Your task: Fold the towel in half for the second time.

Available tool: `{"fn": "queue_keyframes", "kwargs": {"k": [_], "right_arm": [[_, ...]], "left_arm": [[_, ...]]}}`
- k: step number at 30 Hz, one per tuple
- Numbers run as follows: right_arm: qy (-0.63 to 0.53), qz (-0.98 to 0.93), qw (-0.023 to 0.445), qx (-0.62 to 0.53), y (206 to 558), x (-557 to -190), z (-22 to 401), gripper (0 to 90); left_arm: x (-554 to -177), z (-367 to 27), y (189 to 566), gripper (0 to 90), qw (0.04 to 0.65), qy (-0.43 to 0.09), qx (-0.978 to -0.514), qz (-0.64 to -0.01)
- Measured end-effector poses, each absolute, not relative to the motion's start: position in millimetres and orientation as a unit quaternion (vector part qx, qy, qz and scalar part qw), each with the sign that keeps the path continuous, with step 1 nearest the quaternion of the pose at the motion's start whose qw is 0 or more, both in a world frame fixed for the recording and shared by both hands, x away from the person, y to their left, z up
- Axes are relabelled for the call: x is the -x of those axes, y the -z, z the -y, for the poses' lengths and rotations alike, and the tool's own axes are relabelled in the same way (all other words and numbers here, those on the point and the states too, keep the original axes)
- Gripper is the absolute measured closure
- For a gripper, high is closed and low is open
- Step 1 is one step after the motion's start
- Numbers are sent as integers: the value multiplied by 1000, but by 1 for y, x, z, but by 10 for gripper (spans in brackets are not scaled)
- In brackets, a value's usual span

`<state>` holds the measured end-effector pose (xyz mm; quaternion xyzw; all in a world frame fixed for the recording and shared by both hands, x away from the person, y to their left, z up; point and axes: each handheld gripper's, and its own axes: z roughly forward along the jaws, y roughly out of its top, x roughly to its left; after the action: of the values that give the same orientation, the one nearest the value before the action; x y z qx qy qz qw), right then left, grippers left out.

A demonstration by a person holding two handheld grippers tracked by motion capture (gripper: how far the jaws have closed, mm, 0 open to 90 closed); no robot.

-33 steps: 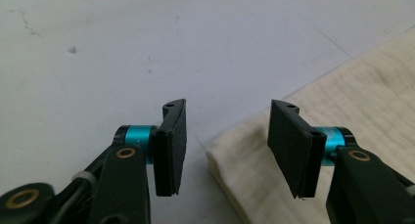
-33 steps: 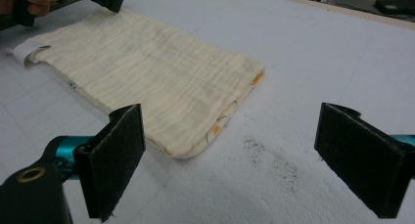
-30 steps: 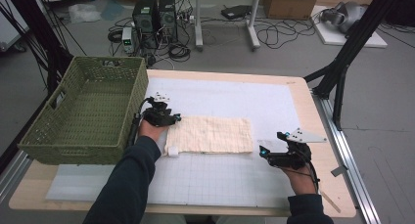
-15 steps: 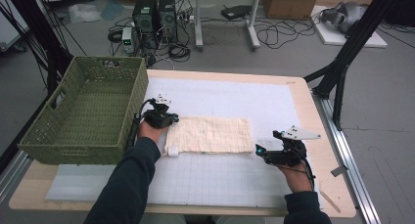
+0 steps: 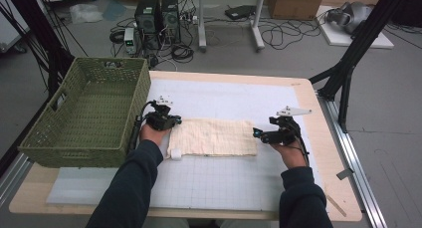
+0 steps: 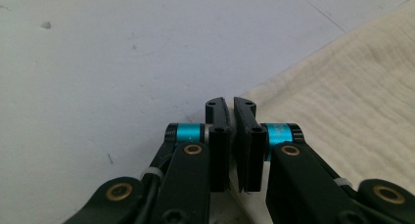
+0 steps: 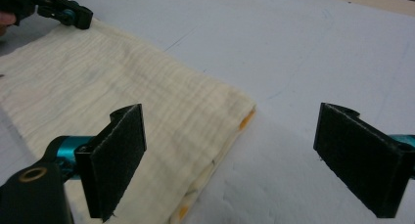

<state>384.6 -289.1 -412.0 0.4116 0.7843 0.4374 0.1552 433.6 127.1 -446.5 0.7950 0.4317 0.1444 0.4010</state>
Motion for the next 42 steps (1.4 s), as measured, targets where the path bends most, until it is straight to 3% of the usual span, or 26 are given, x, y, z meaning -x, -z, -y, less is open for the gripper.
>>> {"fn": "queue_keyframes", "kwargs": {"k": [10,24,32,42], "right_arm": [[-408,-798,140,-421,414,-430,270,186],[-355,-829,139,-410,432,-450,255,468],[-347,-832,146,-408,438,-452,256,697],[-361,-830,122,-409,442,-453,260,776]], "left_arm": [[-433,-126,446,850,397,-150,-795,-433],[-433,-127,447,848,402,-146,-792,-435],[-432,-128,448,845,403,-151,-793,-431],[-429,-133,451,845,420,-146,-781,-438]]}}
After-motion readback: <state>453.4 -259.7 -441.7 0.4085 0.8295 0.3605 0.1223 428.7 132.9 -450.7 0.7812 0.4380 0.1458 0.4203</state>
